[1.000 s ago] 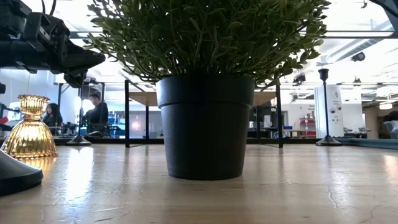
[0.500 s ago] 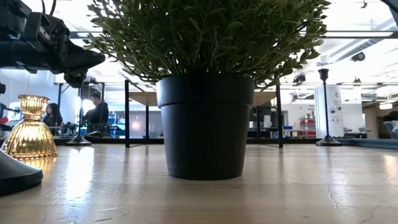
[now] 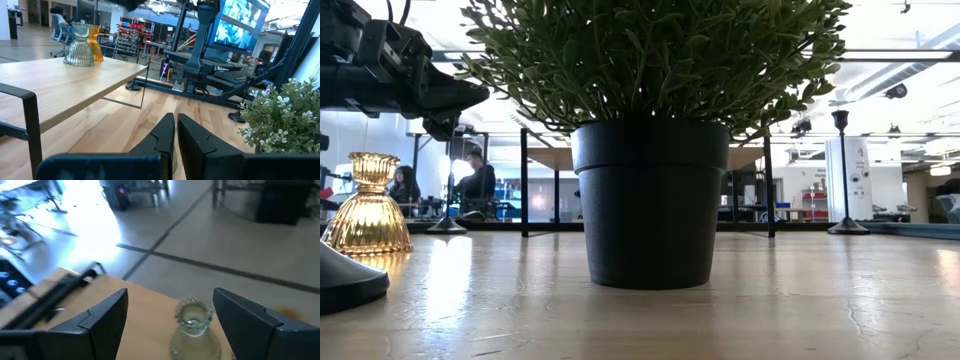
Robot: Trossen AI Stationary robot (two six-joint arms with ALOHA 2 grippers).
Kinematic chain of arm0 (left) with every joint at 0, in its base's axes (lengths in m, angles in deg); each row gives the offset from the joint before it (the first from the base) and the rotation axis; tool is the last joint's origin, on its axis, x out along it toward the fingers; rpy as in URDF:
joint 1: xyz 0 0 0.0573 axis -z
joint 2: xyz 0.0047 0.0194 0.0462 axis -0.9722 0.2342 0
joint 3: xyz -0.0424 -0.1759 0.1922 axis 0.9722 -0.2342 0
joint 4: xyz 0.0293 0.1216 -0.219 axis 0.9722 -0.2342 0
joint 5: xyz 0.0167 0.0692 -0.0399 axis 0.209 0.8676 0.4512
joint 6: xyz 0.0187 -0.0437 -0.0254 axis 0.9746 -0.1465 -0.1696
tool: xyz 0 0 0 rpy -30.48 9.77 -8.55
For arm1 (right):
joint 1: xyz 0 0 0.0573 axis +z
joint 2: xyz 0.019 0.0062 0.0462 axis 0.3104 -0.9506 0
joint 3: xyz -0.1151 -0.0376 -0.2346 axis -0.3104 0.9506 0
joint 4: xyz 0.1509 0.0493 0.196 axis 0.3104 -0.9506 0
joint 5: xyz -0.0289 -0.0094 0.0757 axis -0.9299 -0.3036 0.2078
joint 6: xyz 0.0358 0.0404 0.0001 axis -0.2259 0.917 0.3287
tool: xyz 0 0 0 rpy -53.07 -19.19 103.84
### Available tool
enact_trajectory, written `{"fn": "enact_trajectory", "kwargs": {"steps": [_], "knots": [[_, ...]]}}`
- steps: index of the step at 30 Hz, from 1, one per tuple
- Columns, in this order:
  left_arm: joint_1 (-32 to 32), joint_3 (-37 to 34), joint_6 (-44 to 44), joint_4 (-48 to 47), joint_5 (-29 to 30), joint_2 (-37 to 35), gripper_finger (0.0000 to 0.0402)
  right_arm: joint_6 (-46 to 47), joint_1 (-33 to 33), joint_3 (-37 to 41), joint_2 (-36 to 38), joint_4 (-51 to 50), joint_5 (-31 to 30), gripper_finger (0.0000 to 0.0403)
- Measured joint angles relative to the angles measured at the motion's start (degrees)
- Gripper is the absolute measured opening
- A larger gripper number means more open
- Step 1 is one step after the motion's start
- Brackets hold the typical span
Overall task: Pick & Place candle stick holders
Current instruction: Put the green glass candle holder on the shelf aligned with the other glass candle holder
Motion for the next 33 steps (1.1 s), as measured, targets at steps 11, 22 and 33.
{"fn": "enact_trajectory", "kwargs": {"steps": [11, 22, 33], "knots": [[0.0, 0.0, 0.0, 0.0, 0.0, 0.0, 0.0025, -4.3, 7.4, 0.0, 18.7, -23.3, 10.5, 0.0256], [0.0, 0.0, 0.0, 0.0, 0.0, 0.0, 0.0025, 12.7, 11.9, 1.7, 33.0, -51.4, 10.2, 0.0227], [0.0, 0.0, 0.0, 0.0, 0.0, 0.0, 0.0025, 41.0, 15.6, 17.0, 39.7, -64.1, -2.4, 0.0209]]}}
